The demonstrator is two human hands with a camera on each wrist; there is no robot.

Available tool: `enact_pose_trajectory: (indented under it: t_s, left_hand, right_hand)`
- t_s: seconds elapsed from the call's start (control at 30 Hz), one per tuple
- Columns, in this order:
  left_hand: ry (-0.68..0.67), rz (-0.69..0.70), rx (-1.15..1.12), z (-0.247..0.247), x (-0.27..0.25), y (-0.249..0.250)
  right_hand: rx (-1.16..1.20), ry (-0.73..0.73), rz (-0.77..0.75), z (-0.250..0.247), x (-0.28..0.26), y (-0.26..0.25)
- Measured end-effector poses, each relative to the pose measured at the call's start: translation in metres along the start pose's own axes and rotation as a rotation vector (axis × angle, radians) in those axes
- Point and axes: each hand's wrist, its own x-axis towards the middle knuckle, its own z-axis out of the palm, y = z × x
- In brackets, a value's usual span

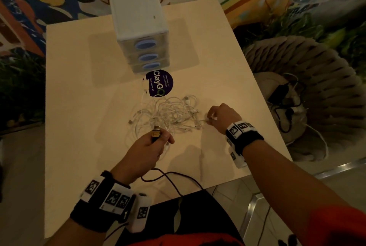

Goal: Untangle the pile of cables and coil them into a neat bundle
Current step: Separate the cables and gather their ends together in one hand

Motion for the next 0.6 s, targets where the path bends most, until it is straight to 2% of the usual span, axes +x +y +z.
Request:
enact_pose_trajectory:
  t_s: [0.2,0.3,0.43,0.6]
  left_hand:
    - [0.055,-0.003,0.011,0.000,0.005,0.000]
    - [0.074,0.002,0.012,0.002,0.008,-0.002]
    - [0.084,0.026,0.020,0.008,0.010,0.000]
    - [0.091,0.026,0.027,0.011,0.012,0.000]
  right_hand:
    - [0.026,-0.024,-0.027,-0.013,-0.004,0.016]
    - [0.131,0.032,-0.032,-0.019,-0.007,0.021]
    - [0.103,0.141,-0.083,-0.017,-0.010,0.024]
    - [0.017,0.064,-0.120,-0.013,-0.006,-0.004]
